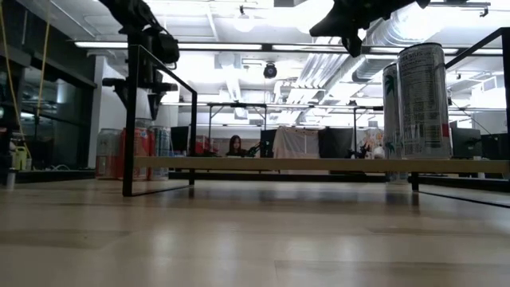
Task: Place canned beverage on shelf
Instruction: Put the white soda can on the shelf aligned with the other white soda cans
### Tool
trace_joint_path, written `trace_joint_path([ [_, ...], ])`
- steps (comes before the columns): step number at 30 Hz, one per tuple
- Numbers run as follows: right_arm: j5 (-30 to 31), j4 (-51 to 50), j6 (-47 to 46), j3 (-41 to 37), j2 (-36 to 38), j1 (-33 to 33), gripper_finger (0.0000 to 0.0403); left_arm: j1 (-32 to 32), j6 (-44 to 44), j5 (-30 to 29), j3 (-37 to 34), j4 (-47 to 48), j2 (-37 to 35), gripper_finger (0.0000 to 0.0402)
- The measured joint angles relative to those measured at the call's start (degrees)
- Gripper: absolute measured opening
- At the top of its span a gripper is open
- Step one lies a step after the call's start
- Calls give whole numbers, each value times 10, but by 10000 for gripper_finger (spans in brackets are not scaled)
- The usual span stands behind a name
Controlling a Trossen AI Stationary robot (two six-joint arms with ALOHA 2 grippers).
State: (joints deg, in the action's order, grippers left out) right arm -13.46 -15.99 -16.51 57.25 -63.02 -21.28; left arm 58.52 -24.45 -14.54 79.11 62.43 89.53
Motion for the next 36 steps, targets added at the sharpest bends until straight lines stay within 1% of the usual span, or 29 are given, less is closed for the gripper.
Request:
trace_joint_path([
  [6,0,0,0,0,0,10,0,5,-8,1,0,0,-1,253],
  [12,1,0,0,0,0,25,0,15,-11,38,0,0,-1,253],
  [22,11,-1,0,0,0,57,0,16,-25,42,0,0,-1,253],
  [30,15,-1,0,0,0,84,0,19,-40,33,0,2,0,252],
  [36,15,-1,-1,0,0,94,0,19,-49,51,-1,3,30,252],
])
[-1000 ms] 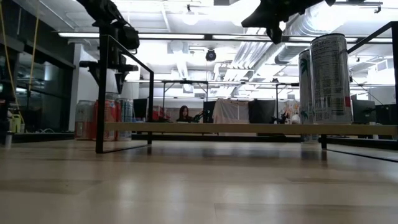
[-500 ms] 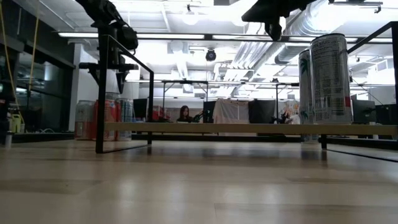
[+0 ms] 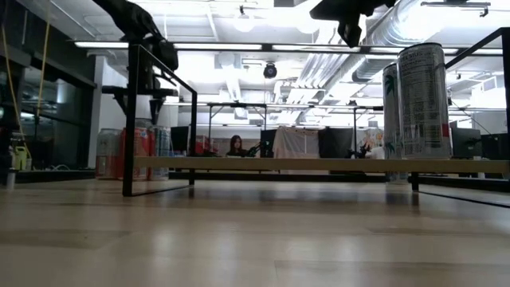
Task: Place canned beverage on shelf
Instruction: Put the white soda can on the shelf aligned with the other white soda cans
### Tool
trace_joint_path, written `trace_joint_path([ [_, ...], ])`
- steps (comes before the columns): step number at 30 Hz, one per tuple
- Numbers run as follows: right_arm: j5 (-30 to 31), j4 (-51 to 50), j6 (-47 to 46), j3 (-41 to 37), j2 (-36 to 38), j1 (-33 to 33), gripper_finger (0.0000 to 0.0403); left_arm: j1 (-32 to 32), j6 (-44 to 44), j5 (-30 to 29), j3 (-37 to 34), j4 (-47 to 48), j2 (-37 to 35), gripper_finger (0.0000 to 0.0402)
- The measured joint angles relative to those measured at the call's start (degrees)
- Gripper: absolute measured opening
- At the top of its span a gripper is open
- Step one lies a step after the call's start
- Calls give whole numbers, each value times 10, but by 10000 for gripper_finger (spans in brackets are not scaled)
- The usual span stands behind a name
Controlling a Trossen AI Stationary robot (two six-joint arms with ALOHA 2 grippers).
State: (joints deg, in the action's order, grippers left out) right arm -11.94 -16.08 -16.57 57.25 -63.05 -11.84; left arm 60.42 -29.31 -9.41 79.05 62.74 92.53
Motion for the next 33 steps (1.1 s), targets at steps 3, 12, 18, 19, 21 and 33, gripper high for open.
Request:
trace_joint_path([
  [3,0,0,-1,0,0,3,0,0,8,3,1,-1,5,252],
  [12,26,0,-1,0,0,4,0,-1,6,-13,0,-20,-5,252],
  [18,29,0,-14,0,0,4,0,-1,-6,-15,0,-36,13,252],
  [19,29,0,-14,0,0,4,0,-1,-5,-14,0,-35,17,252],
  [21,29,0,-14,0,0,4,0,-1,-5,-4,1,-32,24,252],
  [33,29,0,-16,0,0,4,0,-1,0,-7,1,-29,39,212],
])
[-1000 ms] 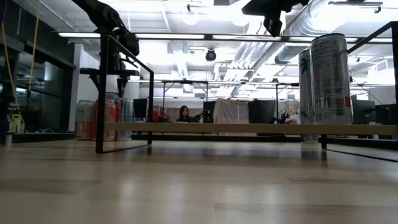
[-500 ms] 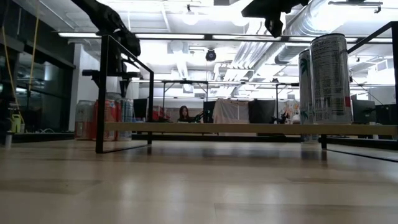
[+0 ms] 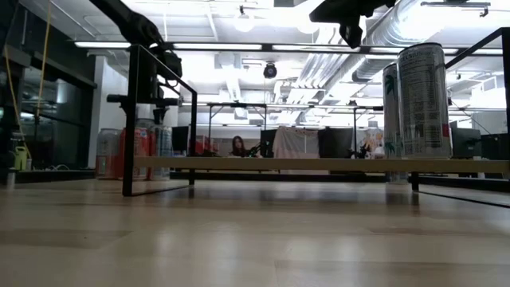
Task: Place canned beverage on shelf
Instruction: Put the white soda can on the shelf aligned with the other white soda cans
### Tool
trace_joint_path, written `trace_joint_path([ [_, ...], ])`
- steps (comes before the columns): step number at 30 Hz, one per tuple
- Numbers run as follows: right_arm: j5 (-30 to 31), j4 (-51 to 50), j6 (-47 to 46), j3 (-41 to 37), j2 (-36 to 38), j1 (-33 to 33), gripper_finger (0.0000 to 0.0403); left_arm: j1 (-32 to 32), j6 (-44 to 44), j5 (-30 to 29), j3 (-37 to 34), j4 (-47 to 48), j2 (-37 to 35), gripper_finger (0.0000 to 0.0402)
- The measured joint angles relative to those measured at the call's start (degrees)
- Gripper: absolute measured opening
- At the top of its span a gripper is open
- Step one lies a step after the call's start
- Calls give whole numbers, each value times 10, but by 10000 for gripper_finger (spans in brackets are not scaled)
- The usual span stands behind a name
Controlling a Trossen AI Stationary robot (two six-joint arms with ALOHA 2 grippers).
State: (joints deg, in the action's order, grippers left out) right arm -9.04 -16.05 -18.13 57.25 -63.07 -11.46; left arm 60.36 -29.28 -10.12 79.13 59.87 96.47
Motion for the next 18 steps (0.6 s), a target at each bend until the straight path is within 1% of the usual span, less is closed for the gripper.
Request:
trace_joint_path([
  [1,0,0,0,0,0,0,0,-1,3,-1,0,0,0,199],
  [2,0,0,1,0,0,0,0,-1,7,-2,0,0,-1,196],
  [9,6,0,1,0,0,0,0,0,25,-5,3,9,-12,196],
  [15,7,4,1,0,0,0,0,0,46,-4,69,4,-57,196],
  [16,7,7,1,0,0,0,0,-1,49,1,84,4,-65,196],
  [18,13,13,3,0,0,0,0,-6,63,30,116,0,-83,196],
])
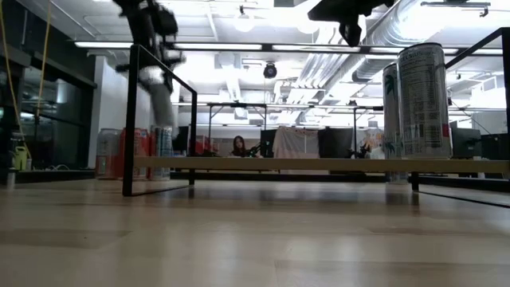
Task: Place canned beverage on shelf
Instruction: Put the white soda can on the shelf aligned with the other white soda cans
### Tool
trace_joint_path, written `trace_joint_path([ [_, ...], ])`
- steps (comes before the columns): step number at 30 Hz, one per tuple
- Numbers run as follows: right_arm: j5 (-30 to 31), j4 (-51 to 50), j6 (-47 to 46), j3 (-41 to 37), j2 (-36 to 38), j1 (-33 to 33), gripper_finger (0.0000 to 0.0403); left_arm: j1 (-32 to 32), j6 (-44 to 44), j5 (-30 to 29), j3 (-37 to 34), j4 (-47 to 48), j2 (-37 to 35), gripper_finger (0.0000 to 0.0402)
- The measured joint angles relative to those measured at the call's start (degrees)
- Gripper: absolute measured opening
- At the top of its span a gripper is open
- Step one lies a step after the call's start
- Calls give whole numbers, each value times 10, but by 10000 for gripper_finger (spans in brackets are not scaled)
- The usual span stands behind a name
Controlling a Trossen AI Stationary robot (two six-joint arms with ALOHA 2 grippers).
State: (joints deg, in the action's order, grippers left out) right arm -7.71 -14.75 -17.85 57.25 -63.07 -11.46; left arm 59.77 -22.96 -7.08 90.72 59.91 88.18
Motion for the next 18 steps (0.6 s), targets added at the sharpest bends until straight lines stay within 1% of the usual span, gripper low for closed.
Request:
trace_joint_path([
  [2,18,3,3,0,0,0,0,-13,20,32,28,-5,-21,196],
  [4,42,11,8,0,0,0,0,-34,42,87,48,-5,-42,196],
  [6,62,21,14,0,0,0,0,-68,56,134,60,-3,-66,196],
  [8,79,30,21,0,0,-1,0,-113,58,166,63,-12,-92,196],
  [10,99,32,24,0,0,-2,0,-166,57,175,64,-29,-115,196],
  [13,134,32,25,0,3,-6,0,-257,57,173,64,-57,-137,196],
  [16,172,33,32,0,13,-6,0,-343,57,150,64,-92,-141,196],
  [18,187,32,41,9,20,-6,0,-391,66,136,64,-106,-136,196],
])
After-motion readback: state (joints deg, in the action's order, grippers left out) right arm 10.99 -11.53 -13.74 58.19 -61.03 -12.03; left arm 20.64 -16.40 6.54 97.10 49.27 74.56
